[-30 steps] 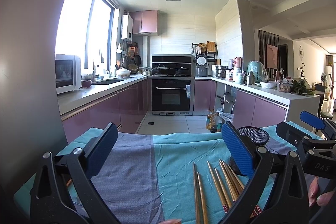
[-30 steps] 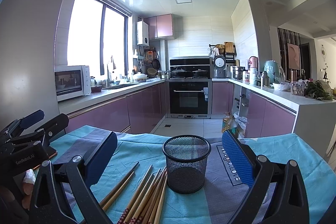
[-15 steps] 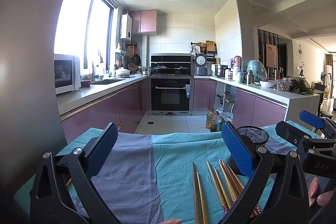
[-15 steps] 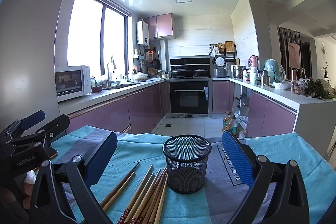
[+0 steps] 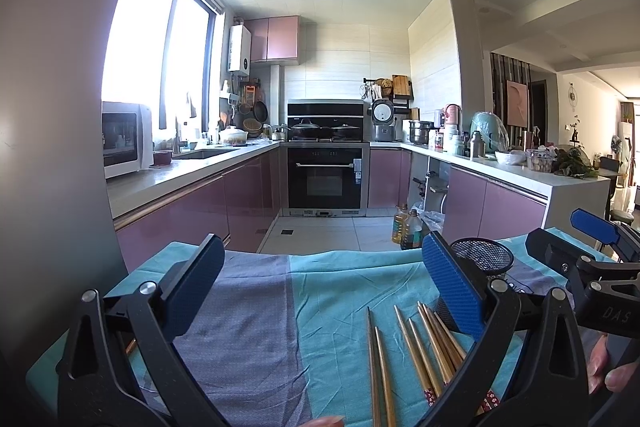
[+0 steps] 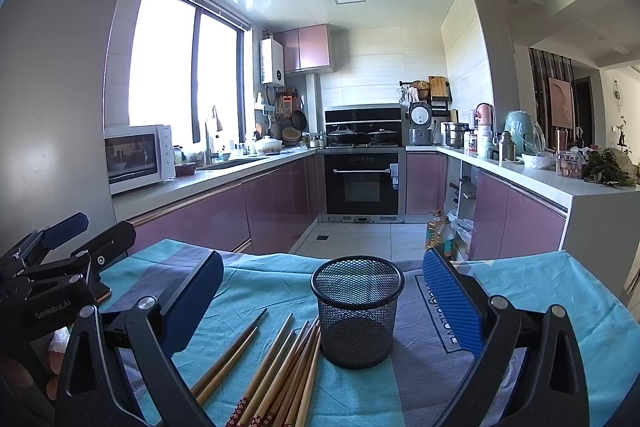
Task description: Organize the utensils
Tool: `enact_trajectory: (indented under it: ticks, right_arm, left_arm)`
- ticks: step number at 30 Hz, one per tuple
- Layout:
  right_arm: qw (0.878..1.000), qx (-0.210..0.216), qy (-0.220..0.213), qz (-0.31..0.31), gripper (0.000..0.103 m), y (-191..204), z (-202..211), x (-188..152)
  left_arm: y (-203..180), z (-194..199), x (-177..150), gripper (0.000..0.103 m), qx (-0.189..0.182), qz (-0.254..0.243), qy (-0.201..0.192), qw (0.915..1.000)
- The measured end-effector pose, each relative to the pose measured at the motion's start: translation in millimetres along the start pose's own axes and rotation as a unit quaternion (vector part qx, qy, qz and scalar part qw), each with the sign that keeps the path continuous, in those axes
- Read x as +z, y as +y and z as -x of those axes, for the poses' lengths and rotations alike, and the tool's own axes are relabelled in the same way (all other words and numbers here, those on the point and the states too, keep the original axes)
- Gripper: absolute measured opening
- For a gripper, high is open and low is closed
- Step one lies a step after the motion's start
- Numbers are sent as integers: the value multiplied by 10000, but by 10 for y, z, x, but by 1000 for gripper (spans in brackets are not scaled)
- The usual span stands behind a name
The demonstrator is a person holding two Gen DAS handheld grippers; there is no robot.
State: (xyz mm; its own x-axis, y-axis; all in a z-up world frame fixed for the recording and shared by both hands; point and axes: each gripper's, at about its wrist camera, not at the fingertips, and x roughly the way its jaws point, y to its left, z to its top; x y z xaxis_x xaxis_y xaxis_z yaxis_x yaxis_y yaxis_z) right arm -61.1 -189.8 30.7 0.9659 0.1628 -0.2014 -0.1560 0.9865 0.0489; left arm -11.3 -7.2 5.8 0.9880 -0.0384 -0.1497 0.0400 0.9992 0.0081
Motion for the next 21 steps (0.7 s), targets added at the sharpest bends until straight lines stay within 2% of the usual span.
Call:
enact_trajectory:
  ticks: [13,17,21]
  right_arm:
    - [9999,65,145,-27,97,-28,-36,-7]
    - [9993,132,337,-4,97,-44,-92,-37]
    - [9967,129,793,79,97,-66,-206,-114]
  left_arm:
    - [-15,-47,-12,97,-2,-38,101,9999]
    - [-8,-93,-29,97,-46,-59,238,9997]
    - [-11,-210,-83,97,-218,-153,624,9977]
